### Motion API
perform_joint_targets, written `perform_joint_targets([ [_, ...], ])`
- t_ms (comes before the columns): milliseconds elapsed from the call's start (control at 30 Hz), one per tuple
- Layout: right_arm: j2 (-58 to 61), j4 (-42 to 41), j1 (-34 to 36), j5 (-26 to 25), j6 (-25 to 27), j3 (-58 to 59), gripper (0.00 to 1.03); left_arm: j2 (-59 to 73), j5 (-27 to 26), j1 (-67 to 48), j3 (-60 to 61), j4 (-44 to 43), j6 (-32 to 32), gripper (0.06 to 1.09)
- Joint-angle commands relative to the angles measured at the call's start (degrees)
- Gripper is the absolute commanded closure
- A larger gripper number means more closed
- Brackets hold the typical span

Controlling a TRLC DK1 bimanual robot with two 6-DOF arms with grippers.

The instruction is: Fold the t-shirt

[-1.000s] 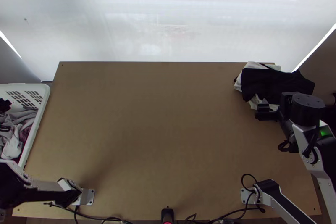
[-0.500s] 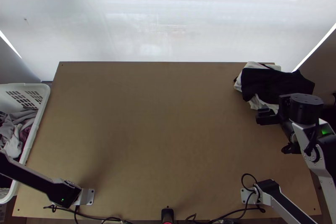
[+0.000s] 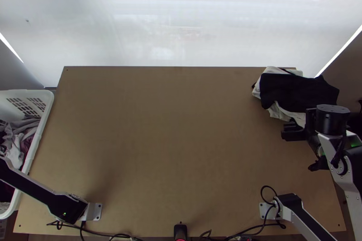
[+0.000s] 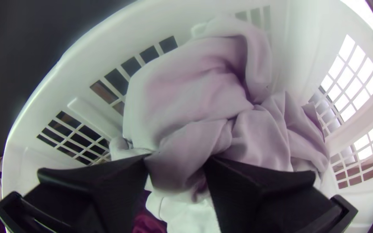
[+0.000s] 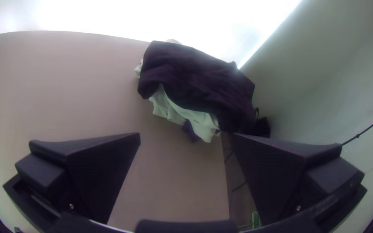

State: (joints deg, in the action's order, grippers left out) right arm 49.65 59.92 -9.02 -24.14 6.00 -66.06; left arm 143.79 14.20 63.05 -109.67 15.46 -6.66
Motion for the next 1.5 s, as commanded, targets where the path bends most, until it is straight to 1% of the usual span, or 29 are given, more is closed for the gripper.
perform_joint_targets([
  [0,0.10,0.90,1.63,-0.03,-0.81,0.76,0.05,2.29,-0.22,-0.56,-5.82,4.14,1.47,0.96],
  [33,0.19,0.90,1.63,-0.03,-0.81,0.76,0.05,1.59,-0.22,-0.56,-5.82,5.28,2.00,1.05],
  [133,0.19,0.81,1.81,-0.03,-0.81,0.76,0.05,-1.67,-0.40,-0.47,-5.38,9.76,5.78,1.05],
  [200,0.10,0.81,1.98,-0.03,-0.73,0.67,0.05,-5.45,-1.98,-0.38,-3.98,11.17,7.53,1.05],
  [300,0.10,0.90,1.98,-0.03,-0.55,0.32,0.05,-12.30,-5.76,-0.38,-2.57,13.72,9.20,1.05],
  [433,0.27,0.81,1.11,-0.03,-0.46,-0.03,0.05,-21.71,-14.37,-0.56,-2.39,16.09,9.82,1.05],
  [467,0.27,0.81,0.49,0.06,-0.46,-0.03,0.05,-24.08,-15.60,-0.64,-2.39,16.18,10.70,1.05],
  [567,0.36,0.64,-0.92,0.06,-0.46,-0.21,0.05,-31.37,-17.10,-1.61,-2.48,17.67,12.02,1.05],
  [667,0.27,0.37,-2.15,0.06,-0.37,-0.56,0.05,-39.02,-22.02,-3.10,-2.39,21.10,11.58,1.05],
  [767,0.19,0.11,-3.38,-0.03,-0.37,-0.91,0.05,-46.93,-25.01,-4.42,-2.39,21.98,11.58,1.05],
  [900,-0.52,0.02,-5.75,-0.03,-0.29,-1.00,0.05,-56.60,-26.32,-7.50,-2.48,21.80,11.84,1.05],
  [1000,-1.31,-0.07,-6.36,-0.03,-0.20,-0.82,0.05,-62.84,-26.32,-10.93,-2.48,21.45,11.84,1.05],
  [1233,-5.09,-0.07,-6.63,0.06,-0.55,1.29,0.05,-72.24,-26.32,-20.95,-2.57,18.46,11.67,1.05],
  [1367,-6.23,-0.16,-6.45,-0.03,-0.64,1.46,0.05,-74.44,-26.41,-31.67,-2.92,19.43,10.87,1.05],
  [1467,-6.41,-0.33,-6.10,-0.03,-0.64,1.46,0.05,-75.41,-26.59,-42.13,-2.83,23.12,10.00,1.05],
])
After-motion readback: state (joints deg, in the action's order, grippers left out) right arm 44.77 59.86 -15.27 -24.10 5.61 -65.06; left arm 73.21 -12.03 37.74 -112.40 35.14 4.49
